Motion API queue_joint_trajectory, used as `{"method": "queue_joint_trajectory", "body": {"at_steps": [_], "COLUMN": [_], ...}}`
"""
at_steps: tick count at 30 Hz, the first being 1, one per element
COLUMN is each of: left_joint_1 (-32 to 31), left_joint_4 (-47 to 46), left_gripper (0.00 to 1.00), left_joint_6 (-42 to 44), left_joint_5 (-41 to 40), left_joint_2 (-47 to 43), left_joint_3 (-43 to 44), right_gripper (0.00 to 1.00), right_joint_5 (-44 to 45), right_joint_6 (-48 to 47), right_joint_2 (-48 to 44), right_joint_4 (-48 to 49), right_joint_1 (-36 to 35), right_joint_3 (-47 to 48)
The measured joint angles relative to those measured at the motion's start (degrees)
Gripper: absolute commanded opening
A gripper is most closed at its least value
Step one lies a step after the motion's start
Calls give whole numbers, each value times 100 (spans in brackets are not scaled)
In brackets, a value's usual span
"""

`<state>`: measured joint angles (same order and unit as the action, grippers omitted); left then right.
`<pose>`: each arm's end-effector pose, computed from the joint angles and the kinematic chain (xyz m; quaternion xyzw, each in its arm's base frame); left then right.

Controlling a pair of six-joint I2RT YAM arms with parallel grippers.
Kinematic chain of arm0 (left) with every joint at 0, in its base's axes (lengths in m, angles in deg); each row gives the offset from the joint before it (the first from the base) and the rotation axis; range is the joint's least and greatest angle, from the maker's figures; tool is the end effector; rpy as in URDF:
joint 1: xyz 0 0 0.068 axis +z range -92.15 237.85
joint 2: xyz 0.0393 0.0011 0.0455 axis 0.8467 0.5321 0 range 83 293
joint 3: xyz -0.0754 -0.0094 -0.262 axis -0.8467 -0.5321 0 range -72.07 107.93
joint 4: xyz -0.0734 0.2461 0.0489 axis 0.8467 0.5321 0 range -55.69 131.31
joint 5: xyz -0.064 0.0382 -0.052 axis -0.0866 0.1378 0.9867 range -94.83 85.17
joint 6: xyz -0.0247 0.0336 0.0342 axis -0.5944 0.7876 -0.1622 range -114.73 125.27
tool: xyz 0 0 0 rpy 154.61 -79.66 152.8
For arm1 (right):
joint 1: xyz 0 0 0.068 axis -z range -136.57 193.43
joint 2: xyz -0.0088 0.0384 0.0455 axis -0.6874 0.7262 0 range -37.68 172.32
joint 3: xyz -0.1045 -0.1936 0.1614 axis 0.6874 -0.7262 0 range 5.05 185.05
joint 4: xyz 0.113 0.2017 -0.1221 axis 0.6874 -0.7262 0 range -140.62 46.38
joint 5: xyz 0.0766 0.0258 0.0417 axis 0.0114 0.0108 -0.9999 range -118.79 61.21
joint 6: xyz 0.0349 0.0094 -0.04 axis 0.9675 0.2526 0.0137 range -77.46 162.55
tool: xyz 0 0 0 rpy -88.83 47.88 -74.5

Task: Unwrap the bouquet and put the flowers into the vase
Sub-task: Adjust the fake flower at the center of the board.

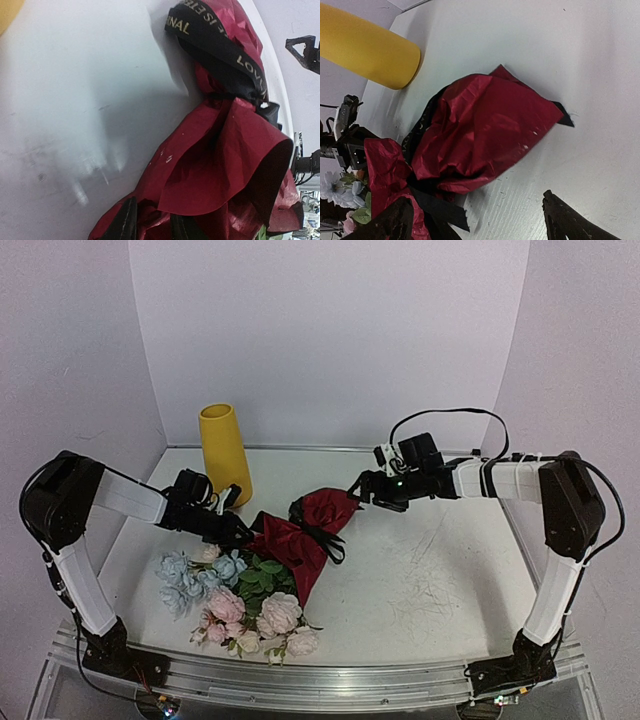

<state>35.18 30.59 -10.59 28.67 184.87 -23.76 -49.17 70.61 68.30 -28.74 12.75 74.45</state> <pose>0.3013 -0.1473 0.1311 0.1522 0.8919 -0.3640 0.2209 0.3592 0.2275 0.2300 -0.1179 0.8120 0.3986 0.4097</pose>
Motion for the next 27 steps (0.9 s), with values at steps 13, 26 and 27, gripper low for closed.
{"method": "queue_joint_trajectory", "body": {"at_steps": [13, 26, 27], "left_joint_1": [-241, -241, -241], "left_joint_4": [468, 1031, 1037], "left_gripper": [53, 63, 63], "left_joint_6": [-185, 0, -1], "left_joint_5": [-443, -746, -713], "left_joint_2": [-200, -1028, -995], "left_joint_3": [520, 1009, 1093], "right_gripper": [75, 70, 69], "right_joint_5": [-377, -883, -937], "right_joint_6": [-462, -553, -541], "right_joint_2": [222, 118, 119], "right_joint_4": [-365, -525, -511], "right_joint_1": [0, -41, -57], "right_joint_3": [94, -500, -500]}}
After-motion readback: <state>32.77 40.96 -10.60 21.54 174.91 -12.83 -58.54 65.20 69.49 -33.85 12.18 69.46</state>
